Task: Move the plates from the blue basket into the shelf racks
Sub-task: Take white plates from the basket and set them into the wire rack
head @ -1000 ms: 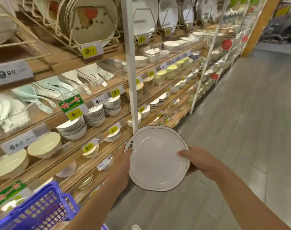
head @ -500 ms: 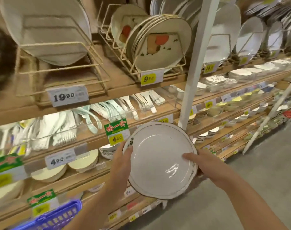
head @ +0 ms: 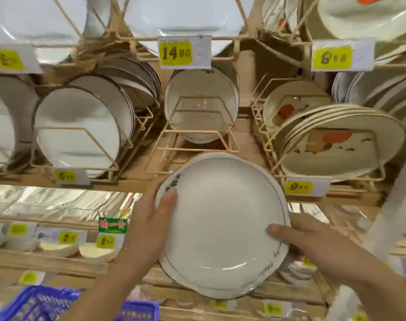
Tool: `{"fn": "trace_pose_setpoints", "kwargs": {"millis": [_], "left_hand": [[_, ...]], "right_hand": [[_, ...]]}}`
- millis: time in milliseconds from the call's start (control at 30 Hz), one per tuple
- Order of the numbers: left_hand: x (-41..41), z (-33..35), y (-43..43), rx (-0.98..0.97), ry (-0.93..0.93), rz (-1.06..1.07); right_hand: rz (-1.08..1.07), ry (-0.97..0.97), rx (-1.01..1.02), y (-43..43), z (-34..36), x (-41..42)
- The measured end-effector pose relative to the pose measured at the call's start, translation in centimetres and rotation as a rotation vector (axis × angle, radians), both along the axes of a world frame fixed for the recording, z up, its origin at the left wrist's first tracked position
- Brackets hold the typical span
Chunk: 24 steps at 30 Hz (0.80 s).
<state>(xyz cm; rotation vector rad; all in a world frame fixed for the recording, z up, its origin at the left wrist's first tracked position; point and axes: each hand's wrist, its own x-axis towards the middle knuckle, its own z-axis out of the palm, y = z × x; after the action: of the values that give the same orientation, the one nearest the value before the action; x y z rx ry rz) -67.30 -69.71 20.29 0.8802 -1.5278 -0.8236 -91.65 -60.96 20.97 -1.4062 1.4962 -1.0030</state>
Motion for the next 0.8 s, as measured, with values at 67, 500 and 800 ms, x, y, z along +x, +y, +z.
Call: {"fn": "trace_pose_setpoints", "kwargs": {"millis": [67,500,800], "left_hand": [[0.9,3.4,0.0,-0.231,-0.115,-0.049],[-0.7,7.9,4.3,-0.841,-0.348,0.042],[-2.1,6.4,2.3,-0.538,0.568,-0.389]], "right_hand": [[0.016,0.053,-0.197,-0.7,2.5,0.0],[-0.073,0.372,-1.133,0.9,5.6,0.5],[-0.172,0.209,-1.663,-2.4,6.6,2.1]]}}
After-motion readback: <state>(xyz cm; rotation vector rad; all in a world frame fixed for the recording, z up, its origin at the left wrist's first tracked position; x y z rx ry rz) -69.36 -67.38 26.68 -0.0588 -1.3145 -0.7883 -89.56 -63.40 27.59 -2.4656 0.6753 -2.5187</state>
